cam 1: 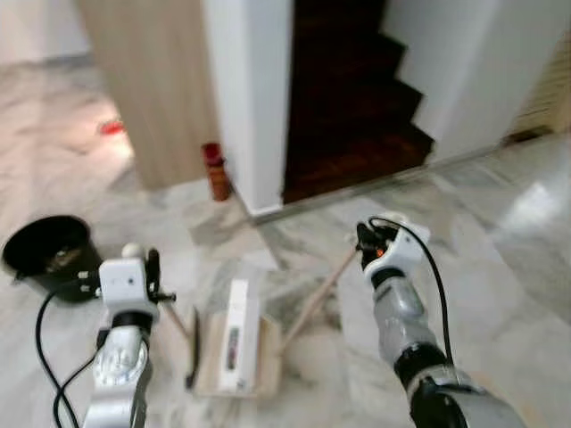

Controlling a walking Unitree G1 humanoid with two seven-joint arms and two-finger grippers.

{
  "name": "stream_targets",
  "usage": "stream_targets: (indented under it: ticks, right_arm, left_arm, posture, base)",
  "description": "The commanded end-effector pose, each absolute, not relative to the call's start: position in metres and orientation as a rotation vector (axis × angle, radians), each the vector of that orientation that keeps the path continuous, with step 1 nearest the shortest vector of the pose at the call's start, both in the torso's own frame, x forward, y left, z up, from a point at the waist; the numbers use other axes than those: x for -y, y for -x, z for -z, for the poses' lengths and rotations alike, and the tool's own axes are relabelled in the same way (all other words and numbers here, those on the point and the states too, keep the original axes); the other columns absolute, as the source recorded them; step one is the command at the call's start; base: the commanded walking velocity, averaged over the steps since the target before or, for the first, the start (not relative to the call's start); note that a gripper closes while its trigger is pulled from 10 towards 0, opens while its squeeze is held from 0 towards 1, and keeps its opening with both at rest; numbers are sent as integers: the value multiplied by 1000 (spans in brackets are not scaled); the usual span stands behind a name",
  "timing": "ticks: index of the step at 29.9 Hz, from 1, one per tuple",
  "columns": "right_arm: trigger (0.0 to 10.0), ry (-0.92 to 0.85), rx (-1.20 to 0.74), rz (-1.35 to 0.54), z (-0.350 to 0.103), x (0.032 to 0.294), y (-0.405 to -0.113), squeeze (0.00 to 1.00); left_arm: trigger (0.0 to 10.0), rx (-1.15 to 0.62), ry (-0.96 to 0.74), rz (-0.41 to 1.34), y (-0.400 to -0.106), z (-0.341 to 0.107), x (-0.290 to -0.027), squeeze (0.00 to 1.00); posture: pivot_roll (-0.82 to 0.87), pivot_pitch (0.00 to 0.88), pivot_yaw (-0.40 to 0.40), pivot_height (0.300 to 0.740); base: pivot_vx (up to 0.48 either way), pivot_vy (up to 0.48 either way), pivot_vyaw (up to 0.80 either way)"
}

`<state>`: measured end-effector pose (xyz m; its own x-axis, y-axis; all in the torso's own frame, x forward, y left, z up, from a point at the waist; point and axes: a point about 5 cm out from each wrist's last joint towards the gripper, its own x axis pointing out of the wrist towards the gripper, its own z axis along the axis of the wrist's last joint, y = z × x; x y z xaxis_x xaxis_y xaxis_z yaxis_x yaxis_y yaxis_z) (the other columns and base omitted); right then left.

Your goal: Sweep floor

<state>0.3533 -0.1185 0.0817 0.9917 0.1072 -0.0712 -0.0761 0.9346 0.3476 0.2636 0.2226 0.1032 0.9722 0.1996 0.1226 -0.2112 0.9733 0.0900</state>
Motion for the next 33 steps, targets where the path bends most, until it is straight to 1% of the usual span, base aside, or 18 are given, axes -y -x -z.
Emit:
stream_targets:
  ticks: [1,21,33]
  right_arm:
    - [10000,-389,-40,-66,-92,129,-358,0]
    - [10000,-412,-51,-75,-90,126,-357,0]
    - [10000,-439,-69,-129,-87,116,-355,0]
  left_arm:
    - [10000,156,-120,-207,-266,-113,-221,0]
    - [10000,148,-124,-211,-264,-112,-220,0]
    - [10000,150,-130,-214,-263,-114,-223,0]
  posture:
    - [83,21,-31,740]
    - [87,30,-36,740]
    - [92,42,-31,740]
  base:
    - [0,322,0]
    - [0,314,0]
    - [0,309,0]
